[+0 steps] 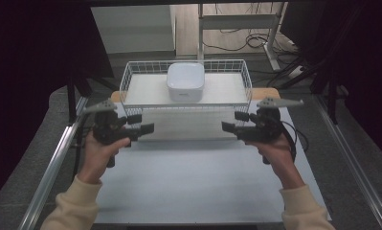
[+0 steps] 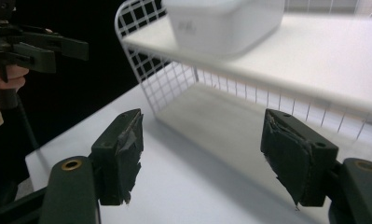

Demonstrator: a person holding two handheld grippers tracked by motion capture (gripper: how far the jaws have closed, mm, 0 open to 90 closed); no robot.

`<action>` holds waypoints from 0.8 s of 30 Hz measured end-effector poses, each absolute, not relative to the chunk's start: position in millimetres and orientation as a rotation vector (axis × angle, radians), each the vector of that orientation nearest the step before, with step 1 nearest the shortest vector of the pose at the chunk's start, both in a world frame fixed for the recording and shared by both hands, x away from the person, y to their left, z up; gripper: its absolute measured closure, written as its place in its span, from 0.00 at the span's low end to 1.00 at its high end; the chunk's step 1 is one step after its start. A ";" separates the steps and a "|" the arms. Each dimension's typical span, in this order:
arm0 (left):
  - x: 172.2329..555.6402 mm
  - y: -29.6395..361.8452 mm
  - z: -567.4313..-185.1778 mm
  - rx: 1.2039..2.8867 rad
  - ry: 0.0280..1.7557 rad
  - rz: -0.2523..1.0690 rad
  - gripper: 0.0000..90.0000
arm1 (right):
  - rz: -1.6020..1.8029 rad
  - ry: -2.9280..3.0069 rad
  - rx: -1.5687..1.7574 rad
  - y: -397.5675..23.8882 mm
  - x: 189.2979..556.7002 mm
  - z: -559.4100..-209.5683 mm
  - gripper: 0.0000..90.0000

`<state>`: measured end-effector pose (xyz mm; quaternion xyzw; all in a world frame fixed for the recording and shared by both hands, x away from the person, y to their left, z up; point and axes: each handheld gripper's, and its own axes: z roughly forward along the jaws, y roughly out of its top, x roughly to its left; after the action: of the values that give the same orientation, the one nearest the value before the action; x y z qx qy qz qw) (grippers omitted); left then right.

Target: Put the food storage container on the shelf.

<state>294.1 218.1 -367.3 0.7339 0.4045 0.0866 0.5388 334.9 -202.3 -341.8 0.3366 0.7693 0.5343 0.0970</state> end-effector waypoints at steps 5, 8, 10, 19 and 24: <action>270.9 225.7 -407.9 1.792 1.025 0.255 0.29 | 1.609 2.271 0.978 -219.9 305.1 -374.4 0.31; 264.0 226.5 -426.9 1.822 1.064 0.266 0.29 | 1.564 2.279 0.975 -226.4 293.1 -395.5 0.29; 260.4 226.9 -438.6 1.826 1.091 0.264 0.29 | 1.530 2.295 0.988 -228.6 289.7 -408.9 0.28; 245.8 223.1 -463.7 1.899 1.116 0.287 0.27 | 1.354 2.432 1.050 -223.4 288.8 -460.1 0.26; 244.2 223.0 -462.9 1.891 1.107 0.292 0.27 | 1.345 2.397 1.002 -221.5 287.7 -460.8 0.23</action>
<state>244.2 223.0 -462.9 0.7645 0.4475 0.1180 0.4487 287.7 -221.5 -460.8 0.3405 0.8146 0.4570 0.1077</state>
